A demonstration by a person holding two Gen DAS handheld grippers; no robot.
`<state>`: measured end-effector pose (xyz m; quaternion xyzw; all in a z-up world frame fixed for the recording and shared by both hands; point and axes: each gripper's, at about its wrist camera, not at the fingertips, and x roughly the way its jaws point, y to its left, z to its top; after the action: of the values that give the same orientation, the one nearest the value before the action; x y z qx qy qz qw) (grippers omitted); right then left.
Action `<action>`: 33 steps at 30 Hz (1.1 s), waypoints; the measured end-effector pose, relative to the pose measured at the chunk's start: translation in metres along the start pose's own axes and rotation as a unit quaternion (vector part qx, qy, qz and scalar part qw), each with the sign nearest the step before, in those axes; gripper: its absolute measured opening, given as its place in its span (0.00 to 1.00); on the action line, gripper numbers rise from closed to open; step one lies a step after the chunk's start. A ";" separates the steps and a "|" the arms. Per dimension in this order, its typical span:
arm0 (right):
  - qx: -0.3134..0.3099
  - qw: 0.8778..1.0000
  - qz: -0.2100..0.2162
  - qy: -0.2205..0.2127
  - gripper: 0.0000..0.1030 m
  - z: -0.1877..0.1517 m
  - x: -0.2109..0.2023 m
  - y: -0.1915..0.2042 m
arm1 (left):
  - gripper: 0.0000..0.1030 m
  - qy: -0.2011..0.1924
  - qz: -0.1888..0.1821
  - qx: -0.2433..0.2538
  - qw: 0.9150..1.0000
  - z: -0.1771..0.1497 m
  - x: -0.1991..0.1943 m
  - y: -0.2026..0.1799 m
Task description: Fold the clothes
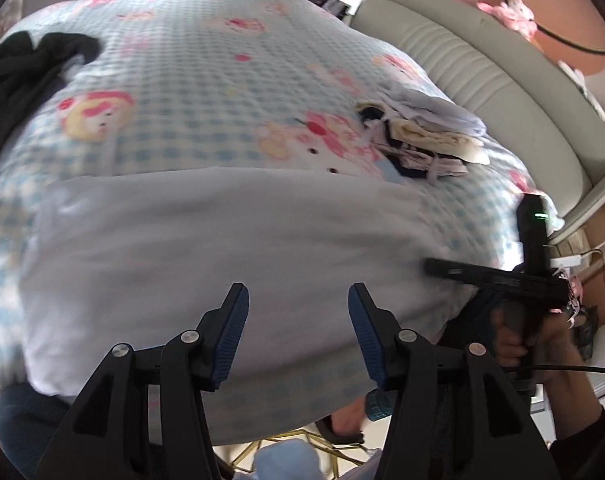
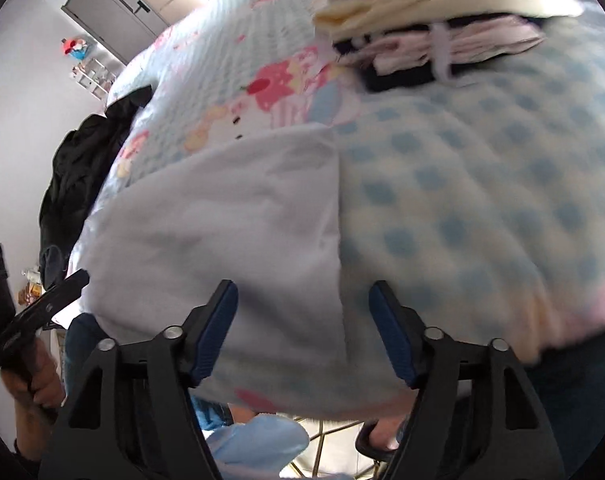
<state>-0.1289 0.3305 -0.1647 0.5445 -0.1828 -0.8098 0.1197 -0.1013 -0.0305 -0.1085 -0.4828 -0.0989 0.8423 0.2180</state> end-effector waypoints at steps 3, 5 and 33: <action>0.013 1.000 0.006 0.017 0.79 -0.002 0.027 0.000 | 0.46 -0.003 -0.019 0.006 1.000 0.003 0.006 -0.013; -0.010 1.000 0.008 0.001 0.73 -0.007 0.021 0.007 | 0.44 -0.002 -0.033 0.011 0.999 0.005 0.011 -0.023; -0.034 0.990 0.108 -0.081 0.22 -0.009 0.001 0.042 | 0.45 0.054 -0.089 -0.002 0.995 0.052 0.048 -0.071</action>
<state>-0.1209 0.2910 -0.1510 0.4499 -0.2220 -0.8392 0.2099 -0.1479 0.0569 -0.0924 -0.5170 -0.1314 0.7924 0.2957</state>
